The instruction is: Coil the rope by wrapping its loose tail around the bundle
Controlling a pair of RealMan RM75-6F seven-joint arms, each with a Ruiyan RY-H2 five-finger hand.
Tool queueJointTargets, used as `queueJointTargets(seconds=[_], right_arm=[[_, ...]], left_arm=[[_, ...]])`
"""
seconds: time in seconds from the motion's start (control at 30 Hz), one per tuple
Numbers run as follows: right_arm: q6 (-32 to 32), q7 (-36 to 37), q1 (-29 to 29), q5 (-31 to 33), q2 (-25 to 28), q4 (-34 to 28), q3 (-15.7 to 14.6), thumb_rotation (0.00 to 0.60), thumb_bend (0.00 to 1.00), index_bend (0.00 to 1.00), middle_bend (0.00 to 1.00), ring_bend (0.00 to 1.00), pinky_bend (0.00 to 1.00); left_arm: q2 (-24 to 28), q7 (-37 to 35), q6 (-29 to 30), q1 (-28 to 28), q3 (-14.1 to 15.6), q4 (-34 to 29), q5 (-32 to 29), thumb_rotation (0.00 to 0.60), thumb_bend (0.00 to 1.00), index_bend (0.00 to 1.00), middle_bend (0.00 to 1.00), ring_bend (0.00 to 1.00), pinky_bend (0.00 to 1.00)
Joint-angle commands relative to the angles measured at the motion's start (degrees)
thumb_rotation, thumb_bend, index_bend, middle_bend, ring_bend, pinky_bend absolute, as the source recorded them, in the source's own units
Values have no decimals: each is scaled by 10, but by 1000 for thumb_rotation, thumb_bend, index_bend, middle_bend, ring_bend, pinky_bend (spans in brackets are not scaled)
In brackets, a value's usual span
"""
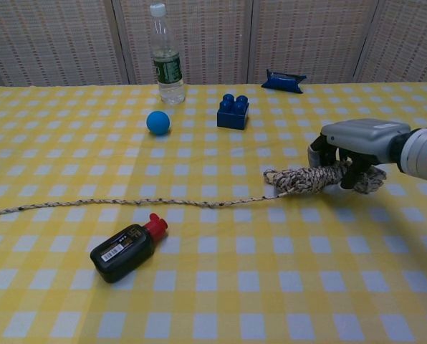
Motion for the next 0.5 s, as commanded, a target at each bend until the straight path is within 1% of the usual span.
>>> queueJointTargets(seconds=[0.03, 0.17, 0.23, 0.3, 0.37, 0.5], right_arm=[[2, 8, 1, 5, 9, -12, 6, 600, 357, 584, 572, 424, 414], [7, 24, 1, 11, 23, -31, 16, 600, 363, 593, 578, 436, 434], [8, 26, 2, 13, 30, -38, 19, 600, 366, 597, 579, 438, 435], [10, 26, 4, 16, 34, -42, 21, 600, 366, 598, 579, 439, 435], [15, 28, 5, 20, 38, -47, 26, 600, 367, 599, 580, 442, 438], [22, 37, 7, 25, 41, -52, 34, 600, 372, 603, 581, 450, 448]], left_arm=[[14, -19, -20, -28, -20, -1, 10, 600, 263, 399, 247, 259, 189], [19, -36, -63, -68, -35, 9, 14, 600, 263, 401, 262, 283, 189], [12, -43, -88, -89, -42, 24, 10, 600, 263, 402, 322, 346, 198], [2, -48, -109, -107, -47, 41, 6, 600, 263, 405, 398, 412, 237], [-7, -46, -140, -126, -47, 60, -3, 600, 263, 409, 482, 482, 350], [-23, -28, -185, -152, -48, 85, -30, 600, 263, 425, 612, 604, 594]])
